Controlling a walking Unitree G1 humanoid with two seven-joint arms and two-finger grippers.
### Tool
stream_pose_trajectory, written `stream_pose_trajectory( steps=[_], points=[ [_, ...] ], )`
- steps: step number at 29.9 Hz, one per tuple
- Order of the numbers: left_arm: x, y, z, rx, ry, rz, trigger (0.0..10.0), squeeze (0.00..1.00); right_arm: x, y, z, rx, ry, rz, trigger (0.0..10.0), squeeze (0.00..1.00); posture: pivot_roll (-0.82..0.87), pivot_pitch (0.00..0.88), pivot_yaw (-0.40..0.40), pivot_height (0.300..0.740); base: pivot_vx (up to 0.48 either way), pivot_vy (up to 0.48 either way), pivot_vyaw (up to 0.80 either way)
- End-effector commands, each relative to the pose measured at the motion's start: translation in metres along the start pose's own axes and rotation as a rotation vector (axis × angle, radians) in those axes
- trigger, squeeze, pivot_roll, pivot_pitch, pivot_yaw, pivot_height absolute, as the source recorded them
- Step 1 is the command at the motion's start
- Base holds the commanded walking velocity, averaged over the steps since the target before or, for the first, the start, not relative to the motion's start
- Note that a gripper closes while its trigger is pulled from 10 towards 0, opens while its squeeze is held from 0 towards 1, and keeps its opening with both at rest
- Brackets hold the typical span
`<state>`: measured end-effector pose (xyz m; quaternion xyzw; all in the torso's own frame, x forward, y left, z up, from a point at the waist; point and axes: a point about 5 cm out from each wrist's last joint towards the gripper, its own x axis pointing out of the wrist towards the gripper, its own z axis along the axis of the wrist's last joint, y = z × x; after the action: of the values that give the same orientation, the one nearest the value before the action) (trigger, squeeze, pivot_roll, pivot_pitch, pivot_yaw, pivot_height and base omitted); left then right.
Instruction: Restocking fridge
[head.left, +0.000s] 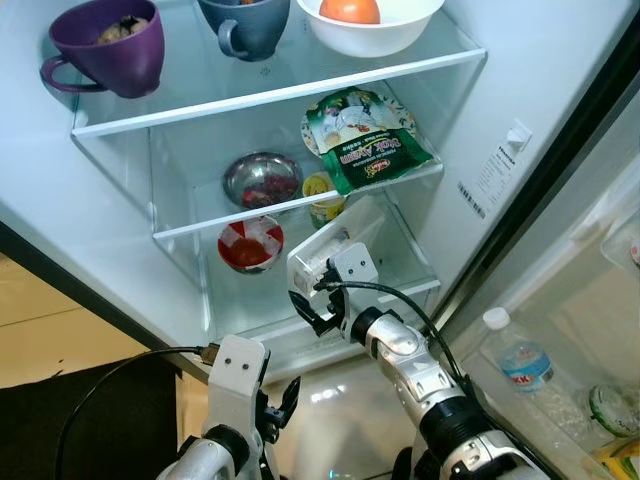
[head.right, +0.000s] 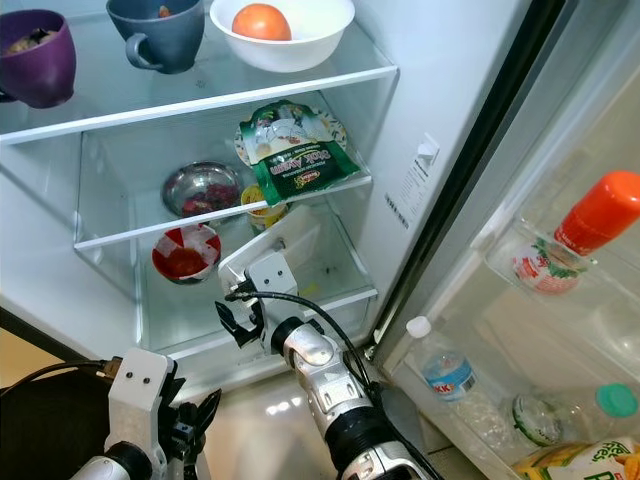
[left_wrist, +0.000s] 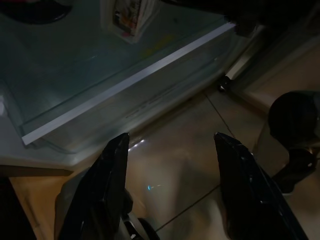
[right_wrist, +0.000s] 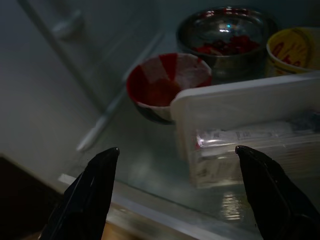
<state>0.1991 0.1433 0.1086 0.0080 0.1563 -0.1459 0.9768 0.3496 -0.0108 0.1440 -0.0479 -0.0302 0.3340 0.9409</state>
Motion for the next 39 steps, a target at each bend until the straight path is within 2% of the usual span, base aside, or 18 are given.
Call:
stream_pose_trajectory(
  steps=[1, 13, 14, 16, 18, 20, 21, 22, 25, 28, 29, 30, 31, 32, 33, 35, 36, 39],
  points=[
    [-0.004, 0.001, -0.007, -0.007, 0.031, 0.018, 10.0, 0.00, 0.023, 0.040, 0.025, 0.035, -0.080, 0.091, 10.0, 0.00, 0.19, 0.380, 0.007, 0.497, 0.000, 0.000, 0.00],
    [-0.009, 0.003, -0.008, -0.005, 0.035, 0.040, 10.0, 0.00, 0.036, 0.054, 0.034, 0.019, -0.055, 0.163, 10.0, 0.00, 0.22, 0.391, -0.002, 0.497, 0.000, 0.000, 0.00],
    [-0.011, 0.003, -0.008, -0.006, 0.036, 0.045, 10.0, 0.00, 0.038, 0.057, 0.030, 0.006, -0.018, 0.175, 10.0, 0.00, 0.23, 0.394, -0.002, 0.497, 0.000, 0.000, 0.00],
    [-0.011, 0.003, -0.008, -0.006, 0.036, 0.045, 10.0, 0.00, 0.038, 0.057, 0.030, 0.006, -0.018, 0.175, 10.0, 0.00, 0.23, 0.394, -0.002, 0.497, 0.000, 0.000, 0.00],
    [-0.013, 0.004, -0.008, -0.005, 0.039, 0.054, 10.0, 0.00, 0.036, 0.062, 0.013, -0.034, 0.094, 0.198, 10.0, 0.00, 0.24, 0.400, 0.000, 0.497, 0.000, 0.000, 0.00],
    [-0.014, 0.004, -0.009, -0.004, 0.041, 0.057, 10.0, 0.00, 0.033, 0.061, 0.001, -0.059, 0.163, 0.202, 10.0, 0.00, 0.24, 0.402, 0.001, 0.497, 0.000, 0.000, 0.00],
    [-0.014, 0.004, -0.009, -0.004, 0.041, 0.057, 10.0, 0.00, 0.033, 0.061, 0.001, -0.059, 0.163, 0.202, 10.0, 0.00, 0.24, 0.402, 0.001, 0.497, 0.000, 0.000, 0.00],
    [-0.014, 0.005, -0.009, -0.004, 0.044, 0.061, 10.0, 0.00, 0.024, 0.056, -0.019, -0.070, 0.261, 0.203, 10.0, 0.00, 0.23, 0.404, 0.002, 0.497, 0.000, 0.000, 0.00],
    [-0.014, 0.005, -0.009, -0.004, 0.044, 0.060, 10.0, 0.00, 0.019, 0.052, -0.028, -0.072, 0.300, 0.195, 10.0, 0.00, 0.23, 0.404, 0.002, 0.497, 0.000, 0.000, 0.00],
    [-0.013, 0.004, -0.009, -0.007, 0.045, 0.057, 10.0, 0.00, 0.003, 0.033, -0.053, -0.064, 0.410, 0.141, 10.0, 0.00, 0.22, 0.407, -0.001, 0.497, 0.000, 0.000, 0.00],
    [-0.013, 0.004, -0.009, -0.007, 0.045, 0.057, 10.0, 0.00, 0.003, 0.033, -0.053, -0.064, 0.410, 0.141, 10.0, 0.00, 0.22, 0.407, -0.001, 0.497, 0.000, 0.000, 0.00],
    [-0.012, 0.004, -0.009, -0.008, 0.044, 0.057, 10.0, 0.00, -0.004, 0.022, -0.061, -0.059, 0.446, 0.097, 10.0, 0.00, 0.21, 0.408, -0.002, 0.497, 0.000, 0.000, 0.00],
    [-0.012, 0.004, -0.009, -0.008, 0.044, 0.057, 10.0, 0.00, -0.004, 0.022, -0.061, -0.059, 0.446, 0.097, 10.0, 0.00, 0.21, 0.408, -0.002, 0.497, 0.000, 0.000, 0.00],
    [-0.012, 0.004, -0.009, -0.010, 0.043, 0.058, 10.0, 0.00, -0.013, 0.006, -0.069, -0.048, 0.485, 0.030, 10.0, 0.00, 0.21, 0.408, -0.002, 0.497, 0.000, 0.000, 0.00],
    [-0.012, 0.004, -0.009, -0.010, 0.043, 0.058, 10.0, 0.00, -0.013, 0.006, -0.069, -0.048, 0.485, 0.030, 10.0, 0.00, 0.21, 0.408, -0.002, 0.497, 0.000, 0.000, 0.00],
    [-0.012, 0.004, -0.010, -0.012, 0.046, 0.056, 10.0, 0.00, -0.026, -0.020, -0.076, -0.012, 0.501, -0.080, 10.0, 0.00, 0.20, 0.407, 0.003, 0.497, 0.000, 0.000, 0.00],
    [-0.012, 0.004, -0.010, -0.013, 0.047, 0.055, 10.0, 0.00, -0.028, -0.026, -0.076, 0.003, 0.494, -0.109, 10.0, 0.00, 0.20, 0.407, 0.003, 0.497, 0.000, 0.000, 0.00],
    [-0.012, 0.003, -0.011, -0.013, 0.049, 0.053, 10.0, 0.00, -0.029, -0.032, -0.074, 0.002, 0.481, -0.135, 10.0, 0.00, 0.19, 0.404, 0.007, 0.497, 0.000, 0.000, 0.00]
  ],
)
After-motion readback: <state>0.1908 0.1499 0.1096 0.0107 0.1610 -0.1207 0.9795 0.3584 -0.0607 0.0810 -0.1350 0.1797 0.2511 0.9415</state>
